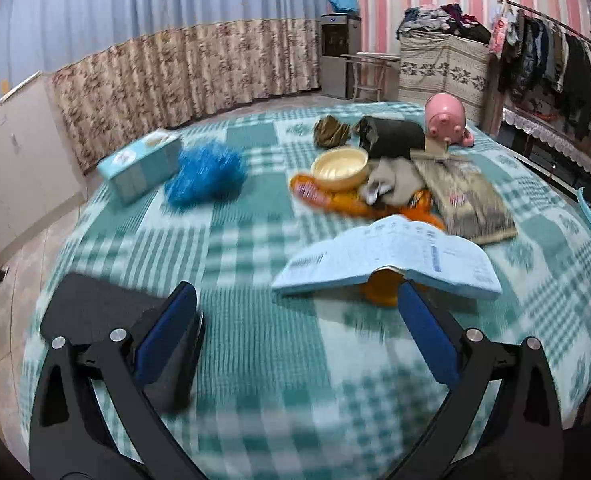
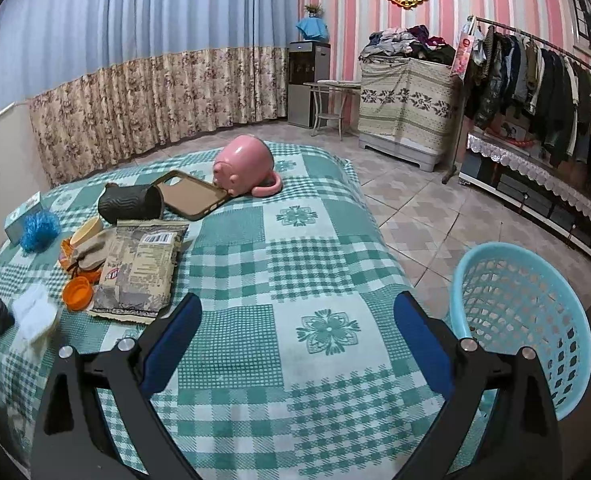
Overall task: Collect trash
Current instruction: 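Move both grippers back over the bedspread clutter, then grasp the white paper leaflet with the left gripper while the right grasps the printed snack packet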
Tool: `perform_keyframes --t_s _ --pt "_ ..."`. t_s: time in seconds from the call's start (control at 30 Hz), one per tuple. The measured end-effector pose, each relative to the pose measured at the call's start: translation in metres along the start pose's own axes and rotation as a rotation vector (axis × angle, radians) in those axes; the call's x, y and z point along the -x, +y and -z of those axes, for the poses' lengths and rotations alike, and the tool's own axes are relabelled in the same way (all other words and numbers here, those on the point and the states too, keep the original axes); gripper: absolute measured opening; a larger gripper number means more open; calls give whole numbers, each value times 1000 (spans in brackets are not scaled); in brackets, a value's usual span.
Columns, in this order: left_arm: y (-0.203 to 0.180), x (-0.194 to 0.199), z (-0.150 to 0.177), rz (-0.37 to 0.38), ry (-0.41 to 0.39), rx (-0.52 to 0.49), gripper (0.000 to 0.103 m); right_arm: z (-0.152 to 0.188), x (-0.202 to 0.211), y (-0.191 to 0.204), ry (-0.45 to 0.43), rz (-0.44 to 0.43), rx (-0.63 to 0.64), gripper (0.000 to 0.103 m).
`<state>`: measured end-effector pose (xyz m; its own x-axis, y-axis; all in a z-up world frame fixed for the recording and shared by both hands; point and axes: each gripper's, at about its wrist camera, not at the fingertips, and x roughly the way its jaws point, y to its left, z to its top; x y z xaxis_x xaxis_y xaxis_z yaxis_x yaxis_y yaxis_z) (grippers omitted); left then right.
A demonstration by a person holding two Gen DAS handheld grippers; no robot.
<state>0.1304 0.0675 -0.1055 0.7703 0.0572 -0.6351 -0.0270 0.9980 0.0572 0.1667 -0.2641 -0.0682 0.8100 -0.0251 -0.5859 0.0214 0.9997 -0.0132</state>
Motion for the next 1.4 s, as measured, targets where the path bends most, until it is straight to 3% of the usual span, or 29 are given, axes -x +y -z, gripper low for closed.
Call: perform_keyframes --t_s 0.43,0.6,0.77,0.87,1.1,1.3,1.4 --pt "-5 -41 -22 29 75 -17 97 2 -13 18 33 7 36 95" --pt "0 -49 -30 101 96 10 75 2 -17 26 41 3 47 95" --pt "-10 -56 -39 191 111 -18 33 4 -19 38 48 -12 63 95" --pt "-11 -45 -40 199 75 -36 20 4 -22 50 52 -30 81 95" --pt "18 -24 -42 147 12 -21 6 3 -37 77 72 -110 74 95" --pt "54 -21 -55 90 -4 33 5 -1 -66 98 127 -144 78 93" --pt "65 -23 -57 80 -1 55 5 3 -85 104 206 -194 76 71"
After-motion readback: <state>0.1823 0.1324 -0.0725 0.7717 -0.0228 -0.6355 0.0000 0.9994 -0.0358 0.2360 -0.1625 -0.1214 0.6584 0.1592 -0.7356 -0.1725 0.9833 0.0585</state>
